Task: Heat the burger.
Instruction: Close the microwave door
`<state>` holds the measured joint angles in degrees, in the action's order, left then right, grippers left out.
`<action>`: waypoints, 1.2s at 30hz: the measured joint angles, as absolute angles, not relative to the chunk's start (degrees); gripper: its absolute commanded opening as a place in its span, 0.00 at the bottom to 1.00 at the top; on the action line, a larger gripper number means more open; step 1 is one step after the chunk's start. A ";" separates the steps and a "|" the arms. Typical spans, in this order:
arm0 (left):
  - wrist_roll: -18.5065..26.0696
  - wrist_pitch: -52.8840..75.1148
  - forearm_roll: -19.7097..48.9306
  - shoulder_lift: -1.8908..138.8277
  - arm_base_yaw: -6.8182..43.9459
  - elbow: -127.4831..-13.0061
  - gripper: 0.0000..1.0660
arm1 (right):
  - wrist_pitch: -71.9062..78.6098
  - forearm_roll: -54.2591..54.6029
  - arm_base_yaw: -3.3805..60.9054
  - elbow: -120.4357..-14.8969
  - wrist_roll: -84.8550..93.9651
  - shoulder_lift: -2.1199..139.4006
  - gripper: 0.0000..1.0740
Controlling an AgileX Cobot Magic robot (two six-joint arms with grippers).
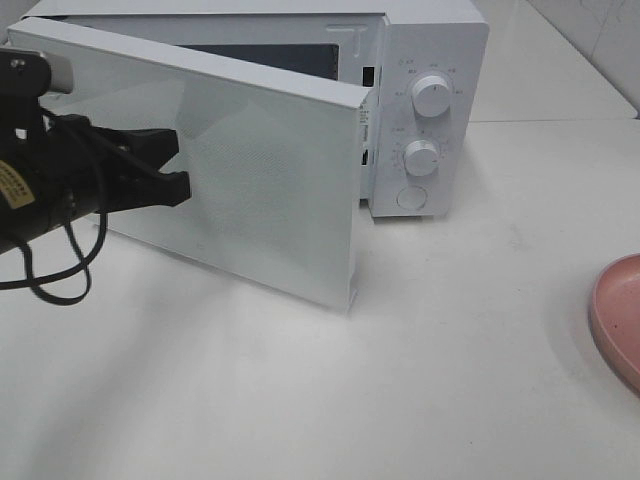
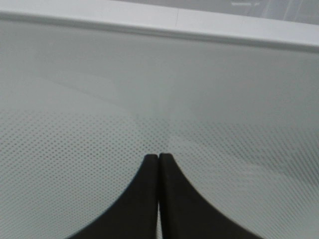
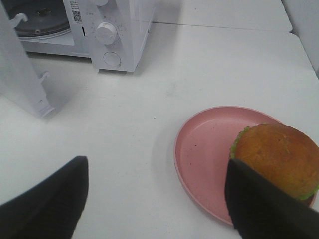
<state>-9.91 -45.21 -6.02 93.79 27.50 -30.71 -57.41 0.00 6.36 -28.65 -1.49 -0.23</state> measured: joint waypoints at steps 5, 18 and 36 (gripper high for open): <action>-9.22 -45.21 -2.06 98.03 31.11 -35.58 0.00 | -57.41 0.00 6.36 -28.65 -1.49 -0.23 0.70; -6.19 -44.46 6.99 106.34 37.76 -47.56 0.00 | -57.41 0.00 6.36 -28.65 -1.49 -0.23 0.70; -2.12 -39.02 9.91 113.73 40.22 -59.93 0.00 | -57.41 0.00 6.36 -28.65 -1.49 -0.23 0.70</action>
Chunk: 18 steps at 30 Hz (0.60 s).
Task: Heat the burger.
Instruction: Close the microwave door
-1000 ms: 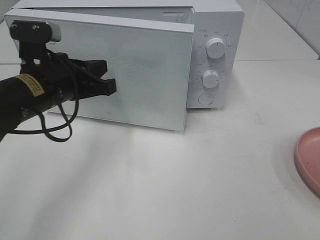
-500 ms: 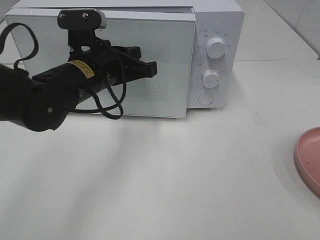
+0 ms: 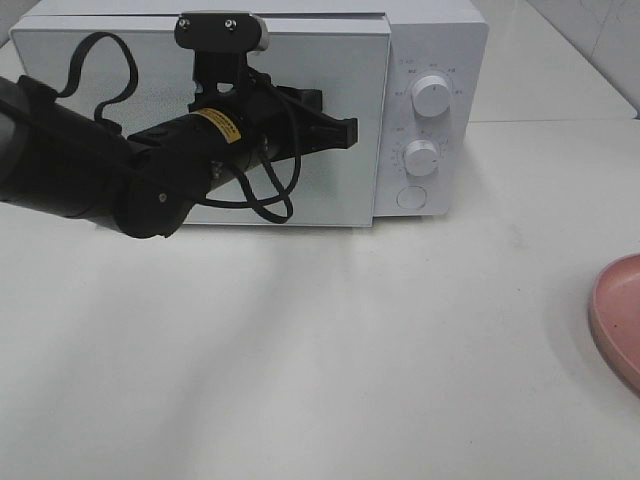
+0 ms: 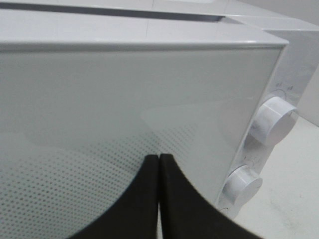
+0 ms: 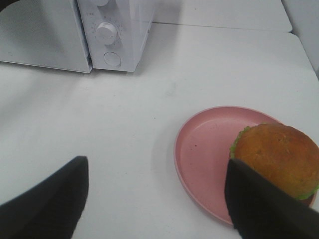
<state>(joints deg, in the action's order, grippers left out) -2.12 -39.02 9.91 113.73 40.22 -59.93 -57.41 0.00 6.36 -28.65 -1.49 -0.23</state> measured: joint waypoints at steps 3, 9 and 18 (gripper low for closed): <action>-0.92 -38.85 9.80 114.59 40.22 -61.36 0.00 | -57.41 0.00 6.36 -28.65 -1.49 -0.23 0.70; 0.69 -35.87 9.80 116.37 39.53 -64.74 0.00 | -57.41 0.00 6.36 -28.65 -1.49 -0.23 0.70; 1.43 -33.40 8.88 116.48 39.19 -65.32 0.00 | -57.41 0.00 6.36 -28.65 -1.49 -0.23 0.70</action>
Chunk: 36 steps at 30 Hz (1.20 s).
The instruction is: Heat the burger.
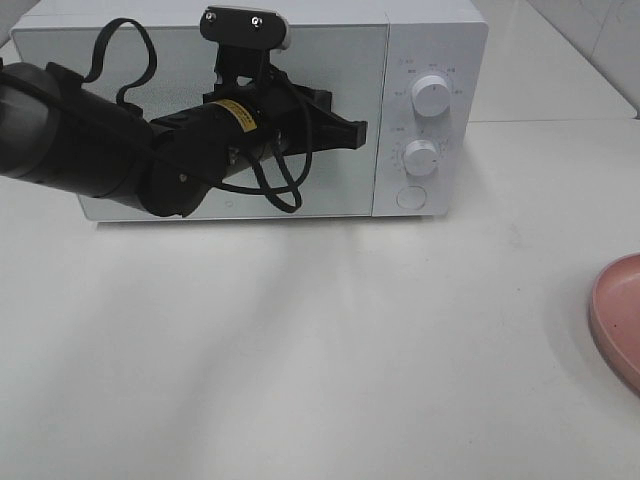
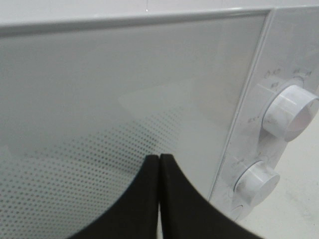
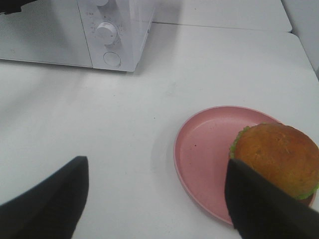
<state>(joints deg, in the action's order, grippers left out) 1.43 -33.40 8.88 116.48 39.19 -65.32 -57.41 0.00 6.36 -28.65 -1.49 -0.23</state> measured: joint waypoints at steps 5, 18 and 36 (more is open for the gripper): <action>1.43 -31.51 9.97 115.34 39.76 -65.37 0.00 | -57.41 0.00 6.36 -28.65 -1.49 -0.23 0.70; 9.45 -8.25 11.97 107.60 45.84 -60.79 0.87 | -57.41 0.00 6.36 -28.65 -1.49 -0.23 0.70; 9.40 41.77 11.34 92.02 45.32 -60.73 0.92 | -57.41 0.00 6.36 -28.65 -1.49 -0.23 0.70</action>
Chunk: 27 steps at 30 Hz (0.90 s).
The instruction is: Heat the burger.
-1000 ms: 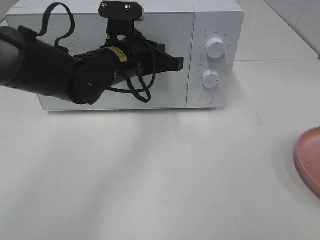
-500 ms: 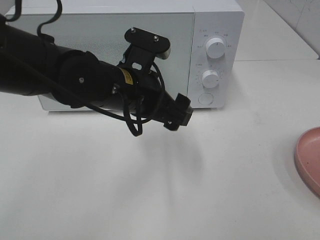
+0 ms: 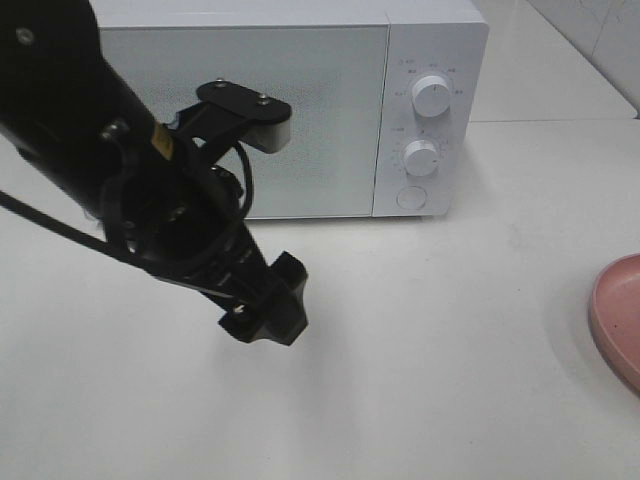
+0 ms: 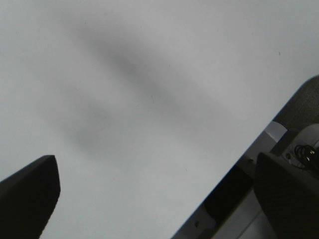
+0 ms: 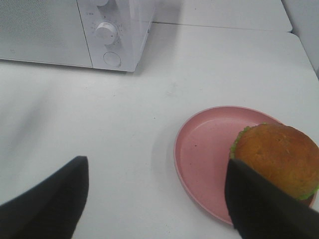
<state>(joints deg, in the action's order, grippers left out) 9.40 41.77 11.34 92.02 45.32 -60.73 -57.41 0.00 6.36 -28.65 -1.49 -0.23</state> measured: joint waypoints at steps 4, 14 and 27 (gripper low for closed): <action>8.25 46.24 11.34 89.78 42.51 -60.73 0.92 | -57.41 0.00 6.36 -28.65 -1.49 -0.23 0.70; 7.56 58.33 11.34 82.33 24.35 -60.73 0.92 | -57.41 0.00 6.36 -28.65 -1.49 -0.23 0.70; 6.19 67.27 9.80 67.27 3.55 -57.47 0.92 | -57.41 0.00 6.36 -28.65 -1.49 -0.23 0.70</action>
<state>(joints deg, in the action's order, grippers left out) 6.19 67.27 9.80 67.27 3.55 -57.47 -57.41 0.00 6.36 -28.65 -1.49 -0.23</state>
